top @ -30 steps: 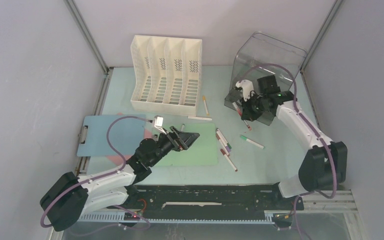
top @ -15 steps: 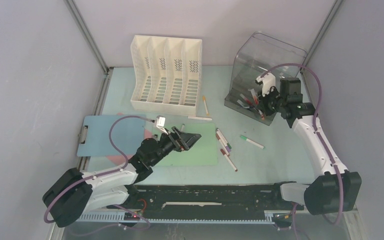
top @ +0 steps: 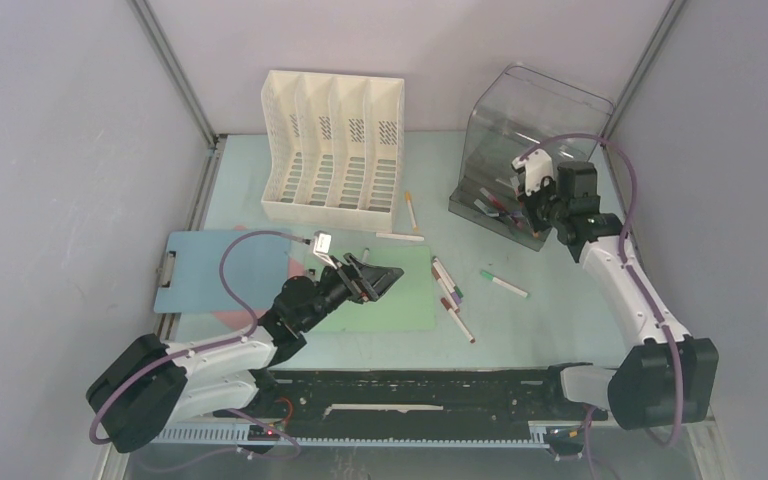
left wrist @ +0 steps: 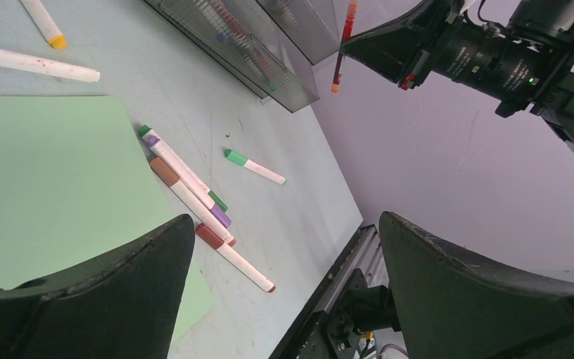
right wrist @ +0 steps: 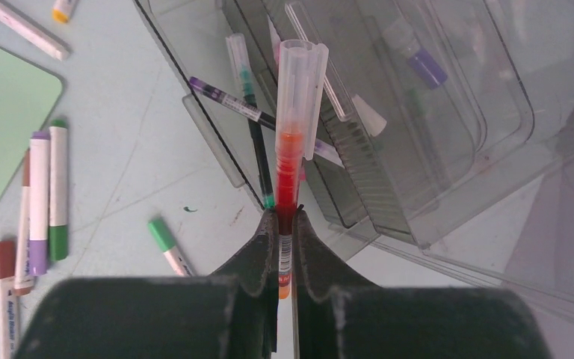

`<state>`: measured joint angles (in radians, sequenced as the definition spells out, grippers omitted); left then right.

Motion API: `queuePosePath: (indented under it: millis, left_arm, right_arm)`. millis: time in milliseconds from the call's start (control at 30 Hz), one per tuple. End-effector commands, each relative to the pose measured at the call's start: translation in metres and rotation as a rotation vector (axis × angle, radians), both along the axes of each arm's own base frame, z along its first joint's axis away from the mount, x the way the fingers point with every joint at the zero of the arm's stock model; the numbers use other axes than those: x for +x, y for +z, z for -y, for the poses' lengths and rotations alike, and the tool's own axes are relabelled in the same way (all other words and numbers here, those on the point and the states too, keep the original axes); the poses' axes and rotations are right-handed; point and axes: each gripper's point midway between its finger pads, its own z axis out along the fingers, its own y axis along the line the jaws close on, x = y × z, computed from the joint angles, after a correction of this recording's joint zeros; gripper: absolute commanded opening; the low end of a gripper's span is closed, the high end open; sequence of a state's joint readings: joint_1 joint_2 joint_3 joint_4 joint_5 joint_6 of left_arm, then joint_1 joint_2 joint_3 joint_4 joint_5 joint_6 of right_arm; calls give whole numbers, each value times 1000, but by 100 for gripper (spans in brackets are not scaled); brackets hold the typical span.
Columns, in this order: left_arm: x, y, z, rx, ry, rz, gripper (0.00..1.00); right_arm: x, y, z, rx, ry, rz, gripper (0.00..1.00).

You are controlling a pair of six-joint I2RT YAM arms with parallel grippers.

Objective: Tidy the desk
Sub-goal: Place the stationery in the drawer.

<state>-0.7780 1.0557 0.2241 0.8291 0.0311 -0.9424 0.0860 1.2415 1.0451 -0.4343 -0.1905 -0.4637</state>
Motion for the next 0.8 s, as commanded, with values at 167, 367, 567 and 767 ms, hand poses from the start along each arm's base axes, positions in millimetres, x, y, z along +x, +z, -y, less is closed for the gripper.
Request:
queuePosePath:
  millis: [167, 367, 567, 767]
  left_arm:
    - [-1, 6, 0, -26, -9, 21, 100]
    - [-1, 6, 0, -27, -10, 21, 100]
    - [-2, 5, -1, -28, -8, 21, 100]
    - [-2, 3, -1, -25, -9, 18, 100]
  right_arm:
    - [16, 13, 17, -99, -36, 154, 0]
    - [23, 5, 19, -172, -39, 207, 0]
    - [28, 0, 15, -225, -45, 235, 0]
    - [32, -4, 15, -280, -57, 263, 0]
